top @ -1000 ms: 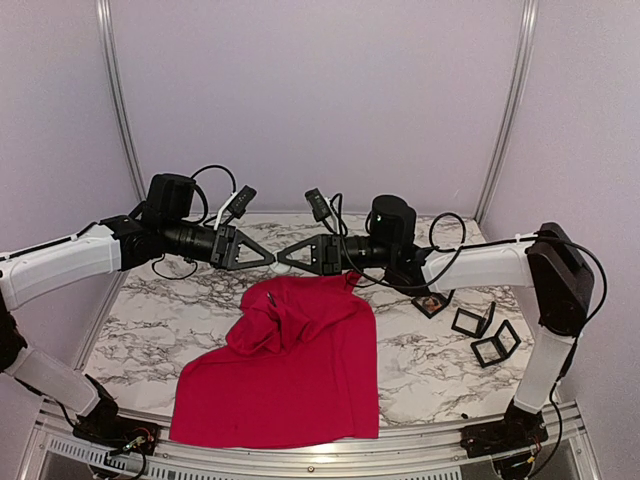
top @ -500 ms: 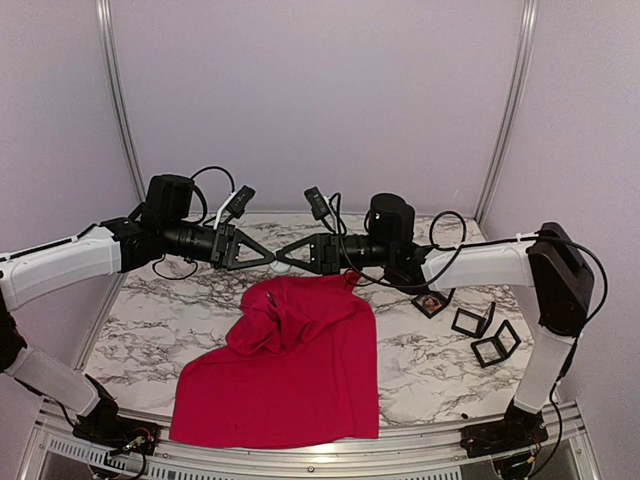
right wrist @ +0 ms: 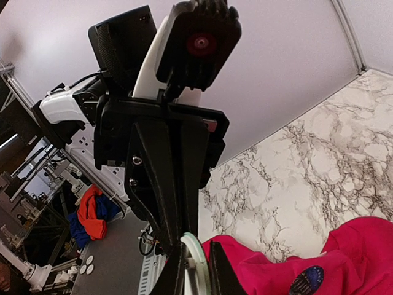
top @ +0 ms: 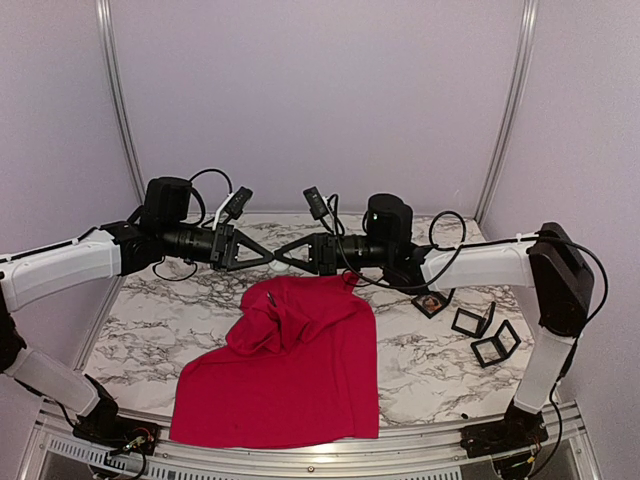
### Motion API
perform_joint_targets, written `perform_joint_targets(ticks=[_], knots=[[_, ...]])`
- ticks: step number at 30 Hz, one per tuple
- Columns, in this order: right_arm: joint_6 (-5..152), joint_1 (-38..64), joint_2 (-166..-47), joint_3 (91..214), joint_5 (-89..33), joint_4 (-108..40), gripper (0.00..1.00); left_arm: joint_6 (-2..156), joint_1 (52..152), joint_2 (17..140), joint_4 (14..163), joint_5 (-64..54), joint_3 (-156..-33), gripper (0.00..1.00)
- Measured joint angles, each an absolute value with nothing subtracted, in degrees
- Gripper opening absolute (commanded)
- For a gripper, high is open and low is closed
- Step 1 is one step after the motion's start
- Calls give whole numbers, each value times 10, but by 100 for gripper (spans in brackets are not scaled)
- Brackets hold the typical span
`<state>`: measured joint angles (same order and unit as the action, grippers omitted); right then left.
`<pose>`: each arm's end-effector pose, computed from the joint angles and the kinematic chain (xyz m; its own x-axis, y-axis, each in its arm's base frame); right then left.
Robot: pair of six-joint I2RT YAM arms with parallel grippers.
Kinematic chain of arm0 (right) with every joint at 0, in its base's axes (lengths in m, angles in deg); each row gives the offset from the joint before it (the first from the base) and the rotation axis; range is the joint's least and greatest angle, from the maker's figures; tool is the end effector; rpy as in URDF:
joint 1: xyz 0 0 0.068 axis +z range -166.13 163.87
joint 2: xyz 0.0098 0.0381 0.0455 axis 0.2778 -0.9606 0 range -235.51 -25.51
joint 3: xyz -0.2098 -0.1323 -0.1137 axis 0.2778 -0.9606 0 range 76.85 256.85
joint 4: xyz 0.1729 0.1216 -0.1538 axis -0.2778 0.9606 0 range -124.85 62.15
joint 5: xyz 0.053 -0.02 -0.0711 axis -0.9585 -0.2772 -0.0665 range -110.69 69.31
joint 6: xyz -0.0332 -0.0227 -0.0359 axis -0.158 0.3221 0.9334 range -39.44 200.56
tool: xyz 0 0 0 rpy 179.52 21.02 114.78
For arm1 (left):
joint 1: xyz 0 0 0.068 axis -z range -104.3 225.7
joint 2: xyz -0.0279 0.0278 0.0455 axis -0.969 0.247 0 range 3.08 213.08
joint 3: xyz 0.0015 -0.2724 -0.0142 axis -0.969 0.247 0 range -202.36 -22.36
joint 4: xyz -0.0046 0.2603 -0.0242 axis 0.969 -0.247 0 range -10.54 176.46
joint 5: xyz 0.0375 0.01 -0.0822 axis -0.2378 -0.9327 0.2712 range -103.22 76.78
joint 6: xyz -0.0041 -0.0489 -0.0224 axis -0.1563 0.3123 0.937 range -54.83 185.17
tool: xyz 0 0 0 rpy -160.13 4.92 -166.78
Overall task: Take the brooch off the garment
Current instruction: Close the brooch at the center of the board.
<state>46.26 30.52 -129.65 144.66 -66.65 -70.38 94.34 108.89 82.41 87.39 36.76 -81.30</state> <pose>0.2671 0.3201 0.2714 -0.5709 -0.0339 -0.8203 -0.8198 -0.0318 0.5718 0.2472 -0.1942 0.3116 -0.7095 0.0897 -0.6990 0.6992 0.2136 -0.6823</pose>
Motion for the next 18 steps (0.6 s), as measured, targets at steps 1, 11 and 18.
perform_joint_targets(ticks=[1,11,18], knots=[[464,306,-1297,1447,-664,-704,11,944,1088,824,875,367,-813,0],[463,310,-1297,1453,-649,-704,13,949,1086,817,888,363,-806,0],[447,311,-1297,1453,-639,-713,16,952,1086,814,898,357,-803,0]])
